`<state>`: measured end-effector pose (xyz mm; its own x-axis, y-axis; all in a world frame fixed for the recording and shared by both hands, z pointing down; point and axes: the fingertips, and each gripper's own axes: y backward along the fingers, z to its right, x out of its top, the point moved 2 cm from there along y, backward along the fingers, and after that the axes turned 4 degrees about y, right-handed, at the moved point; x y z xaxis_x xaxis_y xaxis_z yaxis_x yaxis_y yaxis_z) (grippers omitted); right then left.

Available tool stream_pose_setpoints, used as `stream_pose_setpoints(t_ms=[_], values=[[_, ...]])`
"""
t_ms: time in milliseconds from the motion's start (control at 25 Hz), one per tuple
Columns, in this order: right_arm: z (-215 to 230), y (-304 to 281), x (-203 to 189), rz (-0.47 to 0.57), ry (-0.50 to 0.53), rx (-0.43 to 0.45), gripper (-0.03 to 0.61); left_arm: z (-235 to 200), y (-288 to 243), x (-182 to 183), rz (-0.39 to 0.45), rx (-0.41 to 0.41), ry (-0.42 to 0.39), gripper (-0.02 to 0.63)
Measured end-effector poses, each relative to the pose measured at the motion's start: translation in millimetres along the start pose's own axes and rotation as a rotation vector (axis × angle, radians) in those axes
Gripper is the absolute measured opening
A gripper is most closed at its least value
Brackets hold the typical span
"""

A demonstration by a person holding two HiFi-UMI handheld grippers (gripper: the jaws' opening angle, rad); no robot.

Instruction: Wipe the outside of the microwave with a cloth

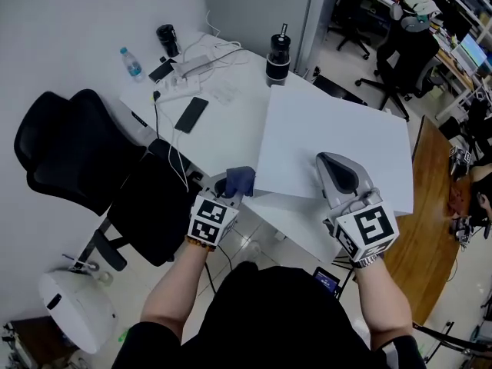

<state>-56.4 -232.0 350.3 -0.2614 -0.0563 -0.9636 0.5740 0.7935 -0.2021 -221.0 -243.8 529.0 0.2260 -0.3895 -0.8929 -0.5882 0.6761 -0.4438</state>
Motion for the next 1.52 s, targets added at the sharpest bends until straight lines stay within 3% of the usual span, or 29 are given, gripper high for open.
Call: stream_pose_setpoints(t_ms=[440,1520], values=[[19,-12,2,-0.014,-0.014,-0.077,0.002,-28,-50,20,-0.019,-0.071,0.0,0.067],[70,-31,-13,-0.043,-0.075,-0.191,0.002,-94,-159,58,-0.08,-0.067,0.044,0.067]])
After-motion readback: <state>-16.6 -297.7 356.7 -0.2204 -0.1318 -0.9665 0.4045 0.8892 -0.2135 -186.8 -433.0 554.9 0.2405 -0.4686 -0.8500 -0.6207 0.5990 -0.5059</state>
